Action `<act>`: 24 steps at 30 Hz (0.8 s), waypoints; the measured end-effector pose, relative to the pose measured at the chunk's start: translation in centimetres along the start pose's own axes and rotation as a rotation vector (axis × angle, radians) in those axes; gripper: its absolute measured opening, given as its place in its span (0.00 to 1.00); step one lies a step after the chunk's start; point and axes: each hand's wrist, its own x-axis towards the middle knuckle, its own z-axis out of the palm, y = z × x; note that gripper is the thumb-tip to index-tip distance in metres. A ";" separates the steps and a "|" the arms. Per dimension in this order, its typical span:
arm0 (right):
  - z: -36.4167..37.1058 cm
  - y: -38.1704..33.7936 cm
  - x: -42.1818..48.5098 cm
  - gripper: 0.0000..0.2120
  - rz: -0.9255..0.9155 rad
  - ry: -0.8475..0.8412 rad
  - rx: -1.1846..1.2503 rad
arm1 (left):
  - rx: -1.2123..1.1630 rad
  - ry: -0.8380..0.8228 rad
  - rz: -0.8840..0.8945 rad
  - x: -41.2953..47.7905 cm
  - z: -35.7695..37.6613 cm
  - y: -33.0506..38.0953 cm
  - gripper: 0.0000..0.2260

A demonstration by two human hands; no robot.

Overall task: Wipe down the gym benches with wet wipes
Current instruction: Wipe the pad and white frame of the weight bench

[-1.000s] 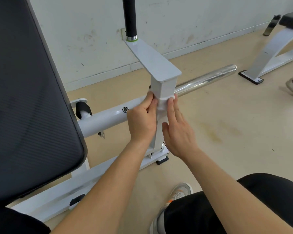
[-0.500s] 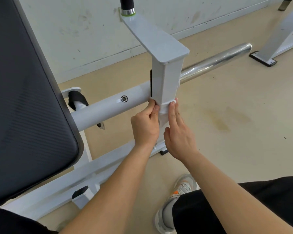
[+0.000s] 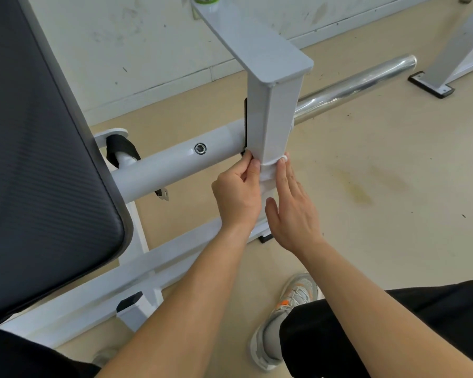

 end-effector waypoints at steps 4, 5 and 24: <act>-1.6 -1.8 1.2 0.35 0.013 0.106 0.056 | -0.023 0.015 0.071 0.5 -0.5 1.7 0.08; -1.7 -2.0 1.3 0.35 0.017 0.113 0.060 | -0.022 0.016 0.080 0.5 -0.5 1.6 0.07; 3.9 2.7 -1.7 0.39 0.079 -0.083 0.006 | -0.014 -0.016 -0.149 -0.8 1.9 -5.5 0.11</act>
